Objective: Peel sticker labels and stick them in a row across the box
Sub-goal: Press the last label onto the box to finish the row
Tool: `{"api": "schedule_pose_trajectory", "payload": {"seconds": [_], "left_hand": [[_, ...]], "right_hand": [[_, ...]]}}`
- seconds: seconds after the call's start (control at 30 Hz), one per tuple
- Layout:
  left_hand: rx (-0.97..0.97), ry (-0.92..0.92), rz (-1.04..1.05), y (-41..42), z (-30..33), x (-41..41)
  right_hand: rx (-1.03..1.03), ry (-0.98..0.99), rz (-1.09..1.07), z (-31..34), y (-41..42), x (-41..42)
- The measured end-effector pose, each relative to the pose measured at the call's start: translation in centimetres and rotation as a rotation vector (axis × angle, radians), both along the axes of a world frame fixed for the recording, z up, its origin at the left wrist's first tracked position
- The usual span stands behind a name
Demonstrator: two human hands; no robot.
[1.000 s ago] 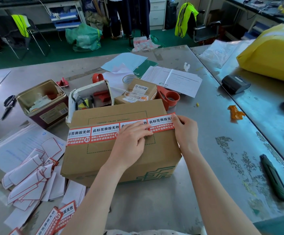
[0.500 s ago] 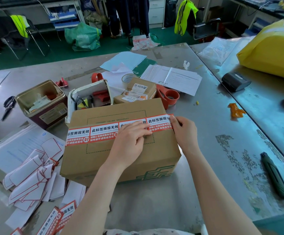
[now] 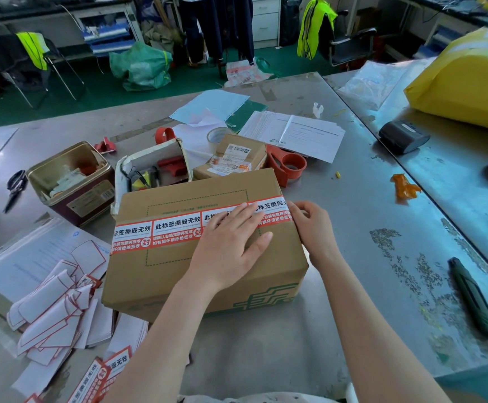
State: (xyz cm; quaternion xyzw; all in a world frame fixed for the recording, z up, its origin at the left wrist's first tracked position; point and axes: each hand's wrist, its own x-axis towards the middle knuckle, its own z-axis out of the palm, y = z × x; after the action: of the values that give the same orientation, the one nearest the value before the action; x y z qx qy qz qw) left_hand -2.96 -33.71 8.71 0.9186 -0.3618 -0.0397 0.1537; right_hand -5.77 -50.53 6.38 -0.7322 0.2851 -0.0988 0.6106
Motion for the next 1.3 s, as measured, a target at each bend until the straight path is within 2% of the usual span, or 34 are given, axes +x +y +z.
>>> {"api": "schedule_pose_trajectory", "payload": {"seconds": [0.43, 0.83, 1.1, 1.3], "left_hand": [[-0.019, -0.012, 0.012, 0.0, -0.1, 0.2], [-0.028, -0.003, 0.01, 0.0, -0.1, 0.3], [-0.035, -0.002, 0.01, 0.0, -0.2, 0.5], [-0.055, -0.009, 0.002, 0.1, -0.3, 0.5]], "right_hand": [[0.283, 0.176, 0.038, 0.5, -0.2, 0.8], [0.203, 0.173, 0.053, 0.3, 0.1, 1.0], [0.169, 0.043, 0.025, -0.2, 0.4, -0.6], [0.005, -0.099, 0.013, 0.4, 0.7, -1.3]]}}
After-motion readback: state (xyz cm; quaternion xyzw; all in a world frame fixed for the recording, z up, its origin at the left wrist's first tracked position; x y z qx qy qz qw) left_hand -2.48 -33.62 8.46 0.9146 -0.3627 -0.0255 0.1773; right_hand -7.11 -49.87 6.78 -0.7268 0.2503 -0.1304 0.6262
